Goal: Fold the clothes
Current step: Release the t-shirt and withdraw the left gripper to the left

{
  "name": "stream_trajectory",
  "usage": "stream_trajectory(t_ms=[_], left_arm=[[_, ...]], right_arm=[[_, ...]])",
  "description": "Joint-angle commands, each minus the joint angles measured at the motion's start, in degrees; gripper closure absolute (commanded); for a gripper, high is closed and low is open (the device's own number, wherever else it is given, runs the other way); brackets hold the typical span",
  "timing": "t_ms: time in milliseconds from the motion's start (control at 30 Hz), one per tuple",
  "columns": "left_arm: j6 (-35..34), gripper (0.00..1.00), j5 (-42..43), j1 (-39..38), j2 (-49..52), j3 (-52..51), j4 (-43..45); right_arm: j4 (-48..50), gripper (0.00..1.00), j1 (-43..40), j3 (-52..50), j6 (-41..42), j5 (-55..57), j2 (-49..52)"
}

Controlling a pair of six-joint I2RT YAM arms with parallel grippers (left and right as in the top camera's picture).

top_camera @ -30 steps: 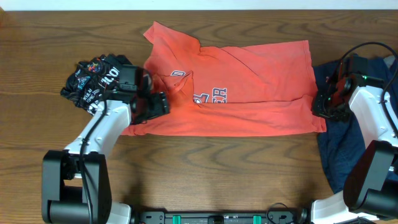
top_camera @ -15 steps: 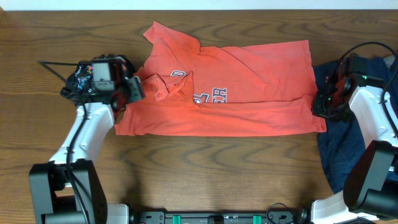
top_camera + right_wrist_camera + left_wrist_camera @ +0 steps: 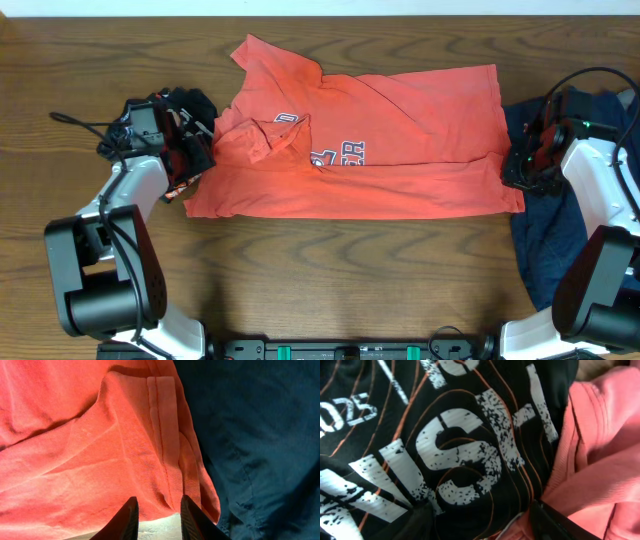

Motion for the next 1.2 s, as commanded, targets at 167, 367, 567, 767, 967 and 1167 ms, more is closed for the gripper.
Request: stream_trajectory(t_ms=[167, 367, 567, 767, 967, 1167], left_arm=[[0.0, 0.36, -1.6, 9.3, 2.0, 0.0, 1.4], [0.0, 0.36, -1.6, 14.8, 2.0, 0.0, 7.4], [2.2, 0.36, 0.5, 16.2, 1.8, 0.5, 8.0], [2.6, 0.36, 14.6, 14.1, -2.5, 3.6, 8.5], [6.3, 0.35, 12.7, 7.5, -3.1, 4.2, 9.2], [5.8, 0.35, 12.7, 4.2, 3.1, 4.2, 13.3]], right_arm=[[0.0, 0.73, -0.4, 0.4, -0.6, -0.2, -1.3], [0.0, 0.74, -0.4, 0.4, -0.6, -0.2, -1.3], [-0.1, 0.73, -0.4, 0.4, -0.6, -0.2, -1.3], [-0.1, 0.73, -0.4, 0.4, -0.6, -0.2, -1.3], [-0.1, 0.73, -0.4, 0.4, -0.6, -0.2, -1.3], [-0.5, 0.73, -0.4, 0.4, -0.6, -0.2, -1.3]])
